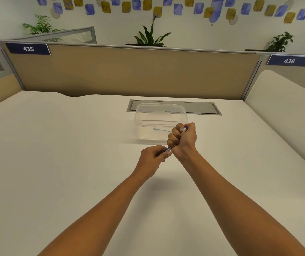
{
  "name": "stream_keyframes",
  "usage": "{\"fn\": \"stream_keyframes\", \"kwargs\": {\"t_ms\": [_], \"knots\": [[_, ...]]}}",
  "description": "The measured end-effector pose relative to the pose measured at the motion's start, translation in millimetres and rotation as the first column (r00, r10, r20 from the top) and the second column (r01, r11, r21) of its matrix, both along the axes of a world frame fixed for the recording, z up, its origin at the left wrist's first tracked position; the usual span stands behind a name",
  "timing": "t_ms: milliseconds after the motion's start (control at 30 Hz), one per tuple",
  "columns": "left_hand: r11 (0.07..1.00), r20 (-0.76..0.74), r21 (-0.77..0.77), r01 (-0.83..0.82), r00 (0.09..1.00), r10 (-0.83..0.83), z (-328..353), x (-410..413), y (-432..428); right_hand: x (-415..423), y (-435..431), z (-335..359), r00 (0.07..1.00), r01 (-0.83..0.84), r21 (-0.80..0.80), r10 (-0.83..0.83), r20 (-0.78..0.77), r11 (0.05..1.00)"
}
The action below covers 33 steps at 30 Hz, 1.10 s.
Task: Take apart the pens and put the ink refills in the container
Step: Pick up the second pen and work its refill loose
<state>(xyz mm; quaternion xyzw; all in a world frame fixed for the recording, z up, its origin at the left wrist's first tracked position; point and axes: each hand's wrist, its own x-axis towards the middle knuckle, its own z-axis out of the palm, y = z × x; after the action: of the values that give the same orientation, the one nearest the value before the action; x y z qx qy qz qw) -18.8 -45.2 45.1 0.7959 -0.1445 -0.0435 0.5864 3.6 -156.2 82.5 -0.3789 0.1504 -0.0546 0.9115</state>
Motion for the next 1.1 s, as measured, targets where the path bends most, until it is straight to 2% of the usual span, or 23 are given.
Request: {"fn": "stream_keyframes", "kwargs": {"t_ms": [333, 400, 500, 633, 767, 1100], "knots": [[0.997, -0.019, -0.004, -0.077, 0.997, 0.077, -3, 9, 6, -2, 0, -14, 0.998, -0.033, 0.020, 0.032, 0.062, 0.999], [0.996, -0.011, -0.001, -0.094, 0.995, 0.094, -3, 11, 9, -4, -1, -15, 0.998, -0.010, -0.057, 0.014, 0.066, 0.998], [0.995, 0.000, 0.010, -0.097, 0.995, 0.097, -2, 14, 14, -6, -7, -20, 0.995, 0.009, -0.254, 0.018, 0.101, 0.967], [0.994, 0.009, 0.044, -0.101, 0.995, 0.100, -5, 18, 19, -7, -11, -24, 0.993, 0.016, -0.386, 0.031, 0.114, 0.922], [0.992, 0.008, 0.070, -0.103, 0.995, 0.103, -8, 19, 22, -6, -14, -27, 0.995, 0.044, -0.448, 0.000, 0.099, 0.893], [0.990, 0.007, 0.082, -0.115, 0.993, 0.115, -9, 17, 26, -10, -20, -27, 0.997, 0.063, -0.488, -0.028, 0.078, 0.870]]}}
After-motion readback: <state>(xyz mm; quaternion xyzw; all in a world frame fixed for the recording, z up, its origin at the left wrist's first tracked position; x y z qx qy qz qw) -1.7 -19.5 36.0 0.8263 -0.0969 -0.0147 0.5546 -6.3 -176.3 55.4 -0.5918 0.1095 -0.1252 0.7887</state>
